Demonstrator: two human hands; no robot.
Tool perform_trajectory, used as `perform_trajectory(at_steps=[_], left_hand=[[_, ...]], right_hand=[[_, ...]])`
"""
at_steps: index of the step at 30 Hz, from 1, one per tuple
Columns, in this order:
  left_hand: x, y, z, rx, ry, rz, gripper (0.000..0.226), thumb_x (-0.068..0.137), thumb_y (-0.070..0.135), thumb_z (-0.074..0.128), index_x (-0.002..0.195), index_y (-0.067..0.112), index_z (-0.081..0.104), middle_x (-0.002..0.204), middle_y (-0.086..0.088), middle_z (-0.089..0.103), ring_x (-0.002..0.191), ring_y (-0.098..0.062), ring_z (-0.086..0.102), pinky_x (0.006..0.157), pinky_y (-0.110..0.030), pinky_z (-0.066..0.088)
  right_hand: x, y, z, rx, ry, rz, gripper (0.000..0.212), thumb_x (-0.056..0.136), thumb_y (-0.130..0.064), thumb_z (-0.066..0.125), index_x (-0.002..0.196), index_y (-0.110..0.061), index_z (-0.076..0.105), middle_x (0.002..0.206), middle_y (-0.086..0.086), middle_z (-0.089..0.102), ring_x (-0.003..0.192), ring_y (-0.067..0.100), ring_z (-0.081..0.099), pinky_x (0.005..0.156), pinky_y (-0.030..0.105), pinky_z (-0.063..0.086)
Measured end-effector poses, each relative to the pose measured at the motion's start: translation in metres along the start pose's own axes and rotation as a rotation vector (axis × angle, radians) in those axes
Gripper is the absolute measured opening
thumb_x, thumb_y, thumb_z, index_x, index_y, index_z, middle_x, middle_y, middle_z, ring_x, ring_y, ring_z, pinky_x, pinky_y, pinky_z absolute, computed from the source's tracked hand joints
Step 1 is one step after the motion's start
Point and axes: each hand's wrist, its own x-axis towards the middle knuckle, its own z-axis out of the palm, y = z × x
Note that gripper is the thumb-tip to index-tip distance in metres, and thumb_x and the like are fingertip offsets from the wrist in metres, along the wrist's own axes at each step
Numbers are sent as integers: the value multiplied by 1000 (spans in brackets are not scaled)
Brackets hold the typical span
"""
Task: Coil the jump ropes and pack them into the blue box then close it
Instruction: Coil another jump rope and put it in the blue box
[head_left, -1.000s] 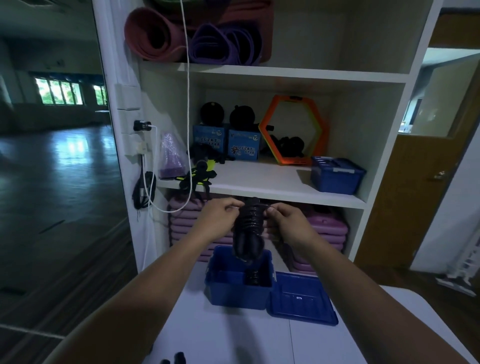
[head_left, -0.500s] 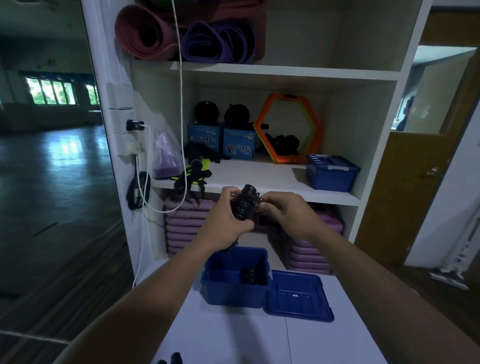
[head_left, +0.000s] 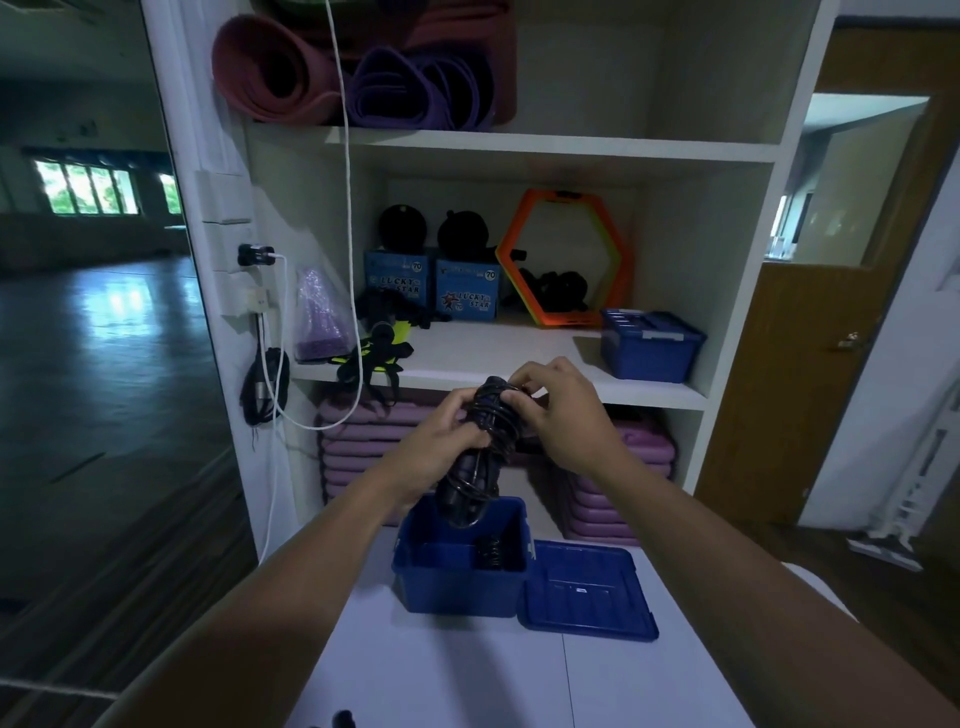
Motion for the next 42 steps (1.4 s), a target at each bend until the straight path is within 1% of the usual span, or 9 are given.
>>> perform_trajectory(at_steps=[4, 7, 11, 18, 24, 29, 33, 37, 42], left_hand=[[1, -4, 0, 249, 41, 46, 62, 75, 28, 83, 127, 33, 50, 120, -2, 64, 104, -15, 69, 92, -42, 58], [-1, -4, 1, 375, 114, 85, 59, 81, 15, 73, 129, 34, 47, 112, 3, 65, 96, -13, 68, 89, -40, 58], [-2, -2, -1, 428, 179, 129, 59, 76, 21, 68, 128, 40, 47, 110, 2, 66, 86, -15, 68, 80, -37, 57], [-2, -1, -6, 418, 219, 178, 65, 81, 10, 69, 132, 42, 44, 111, -6, 63, 73, -9, 67, 68, -28, 58], [-6, -3, -7, 442, 197, 239, 70, 82, 8, 68, 132, 49, 43, 115, -1, 65, 104, -12, 63, 84, -25, 54], [-8, -4, -4, 441, 180, 290, 67, 84, 3, 65, 137, 38, 47, 125, 6, 61, 112, -6, 60, 86, -11, 46], [-9, -3, -2, 425, 172, 312, 65, 84, 2, 66, 134, 41, 50, 129, 9, 58, 115, -6, 57, 88, -5, 43], [-10, -4, 0, 430, 196, 327, 59, 84, 4, 66, 126, 44, 53, 116, 22, 61, 114, -5, 56, 102, -21, 41], [-10, -1, -1, 409, 224, 333, 55, 86, 4, 65, 119, 47, 54, 102, 16, 65, 104, -5, 59, 96, -29, 50]], right_hand=[[1, 3, 4, -31, -9, 19, 11, 93, -31, 63, 93, -21, 67, 93, 2, 52, 84, 19, 58, 80, 44, 56], [1, -1, 9, -32, -21, 15, 11, 93, -30, 63, 92, -20, 67, 94, 4, 54, 82, 22, 59, 76, 44, 57], [0, -6, 12, -74, 1, -24, 12, 94, -28, 62, 96, -17, 67, 96, 5, 55, 86, 20, 56, 78, 29, 49], [2, -11, 5, -117, -40, -135, 12, 96, -27, 60, 100, -17, 64, 93, 3, 62, 82, 18, 58, 73, 31, 47], [-1, -2, -8, 103, -180, -25, 7, 98, -26, 56, 101, -21, 61, 79, 4, 72, 70, 21, 68, 69, 34, 58], [-1, 1, -13, 428, -277, 150, 15, 99, -18, 56, 102, -7, 65, 86, 18, 73, 75, 25, 71, 70, 33, 61], [-3, 8, -17, 545, -333, 227, 15, 95, -12, 59, 99, -5, 71, 86, 13, 73, 80, 20, 69, 78, 33, 60], [-6, 8, -16, 524, -336, 245, 16, 95, -9, 59, 97, -6, 74, 82, 12, 71, 73, 17, 64, 71, 28, 58], [-7, 0, -18, 503, -293, 338, 19, 95, -16, 60, 81, -11, 71, 70, 1, 65, 61, 12, 55, 60, 23, 47]])
